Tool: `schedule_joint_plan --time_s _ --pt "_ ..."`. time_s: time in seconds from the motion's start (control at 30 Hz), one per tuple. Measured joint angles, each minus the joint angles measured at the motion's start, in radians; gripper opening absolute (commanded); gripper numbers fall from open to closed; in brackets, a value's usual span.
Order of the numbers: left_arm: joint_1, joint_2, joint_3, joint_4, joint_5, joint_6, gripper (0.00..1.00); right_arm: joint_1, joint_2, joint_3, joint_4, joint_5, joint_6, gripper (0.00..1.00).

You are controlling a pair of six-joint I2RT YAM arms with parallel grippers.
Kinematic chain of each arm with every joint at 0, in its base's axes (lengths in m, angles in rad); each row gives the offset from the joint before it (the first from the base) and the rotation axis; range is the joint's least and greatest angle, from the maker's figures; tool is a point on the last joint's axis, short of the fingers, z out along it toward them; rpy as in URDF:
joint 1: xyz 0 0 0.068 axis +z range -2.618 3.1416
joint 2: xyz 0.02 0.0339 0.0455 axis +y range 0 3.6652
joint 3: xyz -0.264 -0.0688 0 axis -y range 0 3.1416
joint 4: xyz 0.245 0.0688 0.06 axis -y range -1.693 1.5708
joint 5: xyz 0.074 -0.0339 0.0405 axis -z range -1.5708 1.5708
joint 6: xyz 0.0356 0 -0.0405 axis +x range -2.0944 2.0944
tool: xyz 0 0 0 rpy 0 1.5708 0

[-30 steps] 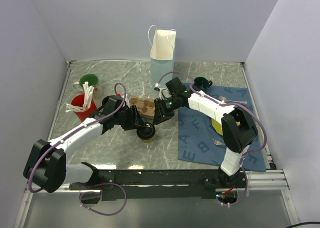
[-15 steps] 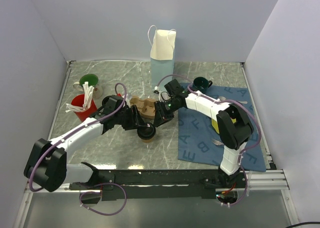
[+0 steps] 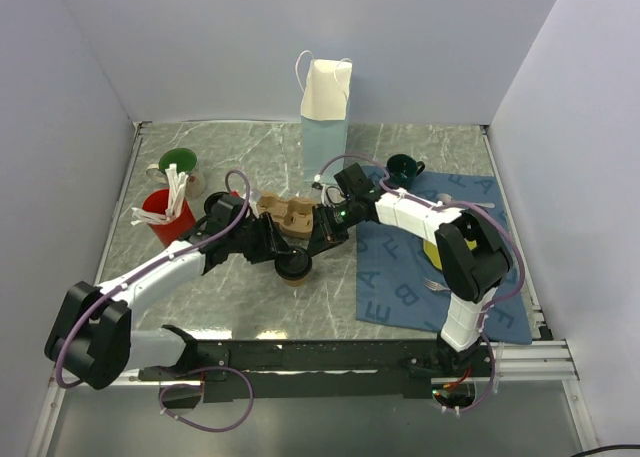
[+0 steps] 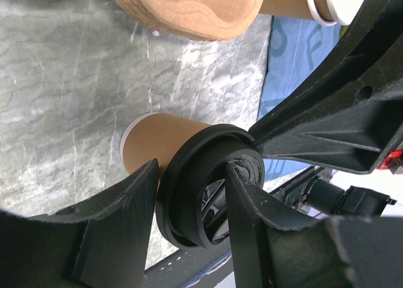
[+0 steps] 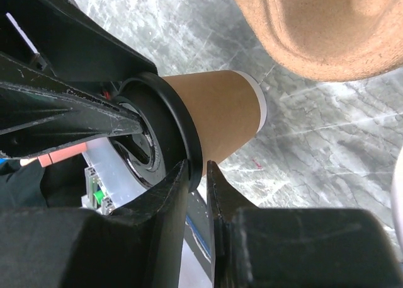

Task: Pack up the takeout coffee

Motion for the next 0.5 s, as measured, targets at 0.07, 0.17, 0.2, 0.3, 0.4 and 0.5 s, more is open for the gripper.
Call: schedule_joint_plan --time_s 0.07,0.17,0.2,0.3,0.4,0.5 --pt "-0.003 -0.014 -0.006 0.005 -0.01 -0.016 0.5 0.0 -0.001 0.003 -0.002 0.0 0.001 0.29" --pt "-0.007 -0.022 -0.01 0.003 -0.019 -0.031 0.51 0.0 0.0 0.028 -0.04 0.016 -0.005 0.34" --pt "-0.01 -0.024 -0.011 0.003 -0.024 -0.041 0.51 0.0 0.001 0.045 -0.066 0.028 -0.007 0.39" --pt "-0.012 -0.027 -0.015 0.004 -0.028 -0.056 0.51 0.0 0.001 0.097 -0.12 0.037 -0.01 0.47" --pt "-0.013 -0.031 -0.021 0.008 -0.031 -0.07 0.52 0.0 -0.003 0.145 -0.143 0.034 -0.014 0.54" --pt "-0.014 -0.034 -0.022 0.009 -0.035 -0.072 0.52 0.0 -0.014 0.154 -0.157 0.024 -0.021 0.59"
